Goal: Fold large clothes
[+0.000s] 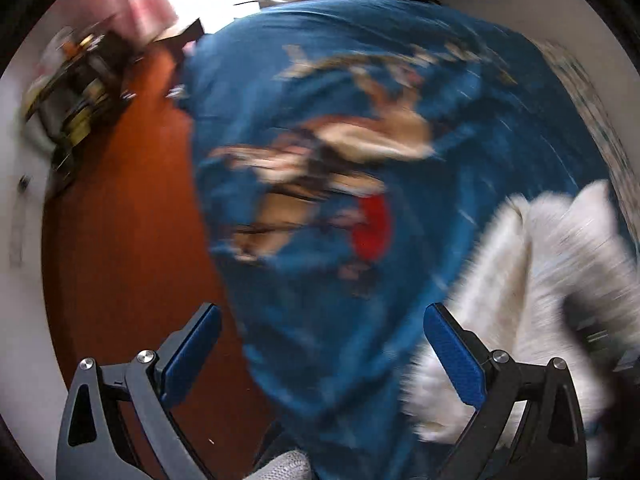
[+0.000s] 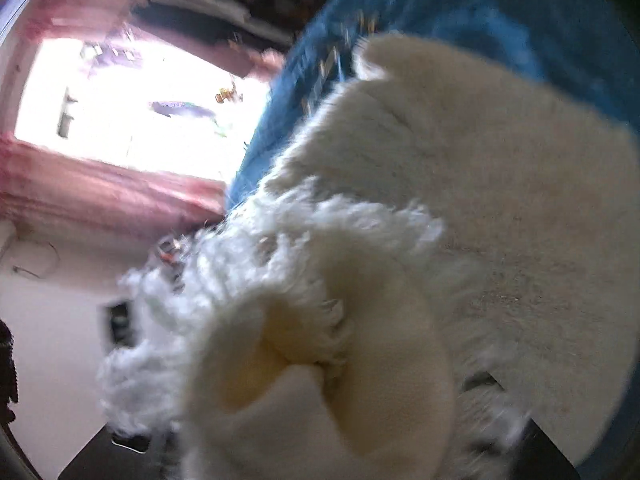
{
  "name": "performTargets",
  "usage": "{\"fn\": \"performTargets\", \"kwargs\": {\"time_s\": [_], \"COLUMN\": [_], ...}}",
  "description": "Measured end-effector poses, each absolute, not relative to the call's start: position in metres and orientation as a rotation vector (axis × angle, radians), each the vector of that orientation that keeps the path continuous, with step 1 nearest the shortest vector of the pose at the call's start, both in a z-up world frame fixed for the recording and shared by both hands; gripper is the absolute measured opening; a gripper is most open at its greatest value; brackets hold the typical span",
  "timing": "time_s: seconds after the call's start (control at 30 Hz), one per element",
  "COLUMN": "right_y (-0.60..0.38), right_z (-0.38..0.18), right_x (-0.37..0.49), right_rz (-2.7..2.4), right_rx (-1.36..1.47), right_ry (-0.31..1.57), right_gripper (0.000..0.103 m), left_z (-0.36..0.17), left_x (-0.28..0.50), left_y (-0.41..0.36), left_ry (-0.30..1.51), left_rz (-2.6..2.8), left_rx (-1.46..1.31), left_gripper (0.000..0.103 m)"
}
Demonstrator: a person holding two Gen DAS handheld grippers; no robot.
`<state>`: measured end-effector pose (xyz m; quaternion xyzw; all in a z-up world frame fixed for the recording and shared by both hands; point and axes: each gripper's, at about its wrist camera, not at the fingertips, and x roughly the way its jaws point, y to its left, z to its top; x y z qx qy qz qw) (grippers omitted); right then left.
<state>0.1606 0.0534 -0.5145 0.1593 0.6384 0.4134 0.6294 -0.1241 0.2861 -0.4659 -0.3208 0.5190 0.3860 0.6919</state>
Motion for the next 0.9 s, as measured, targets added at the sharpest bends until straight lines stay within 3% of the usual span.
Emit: {"fn": "performTargets", "kwargs": {"time_s": [0.13, 0.33, 0.4, 0.43, 0.47, 0.53, 0.7, 0.9], "right_y": [0.086, 0.105, 0.113, 0.114, 0.113, 0.103, 0.036, -0.055], "right_z": [-0.563, -0.574, -0.560, -0.552, -0.541, -0.528, -0.514, -0.539], "right_x": [0.143, 0.134, 0.134, 0.137, 0.141, 0.152, 0.170, 0.209], "right_rz": [0.909, 0.954, 0.956, 0.971, 1.011, 1.103, 1.078, 0.717], "right_rx": [0.283, 0.177, 0.159, 0.156, 0.175, 0.268, 0.497, 0.479], "right_ry": [1.570, 1.543, 1.556, 1.570, 1.595, 1.652, 1.759, 1.731], "right_gripper": [0.024, 0.024, 0.029, 0.039, 0.059, 0.078, 0.078, 0.078], "left_z": [-0.460, -0.450, -0.441, -0.435, -0.430, -0.416, -0.398, -0.441], "left_x": [-0.117, -0.094, -0.083, -0.076, -0.072, -0.060, -0.034, -0.036], "left_y": [0.287, 0.302, 0.301, 0.301, 0.301, 0.299, 0.290, 0.272], "left_ry": [1.149, 1.115, 1.096, 1.083, 1.073, 1.050, 1.023, 1.149], "left_rz": [0.929, 0.912, 0.884, 0.862, 0.846, 0.801, 0.702, 0.772], "left_rx": [-0.703, -0.681, -0.672, -0.675, -0.677, -0.686, -0.637, -0.633], "left_gripper": [0.103, 0.103, 0.103, 0.103, 0.103, 0.103, 0.103, 0.103]}}
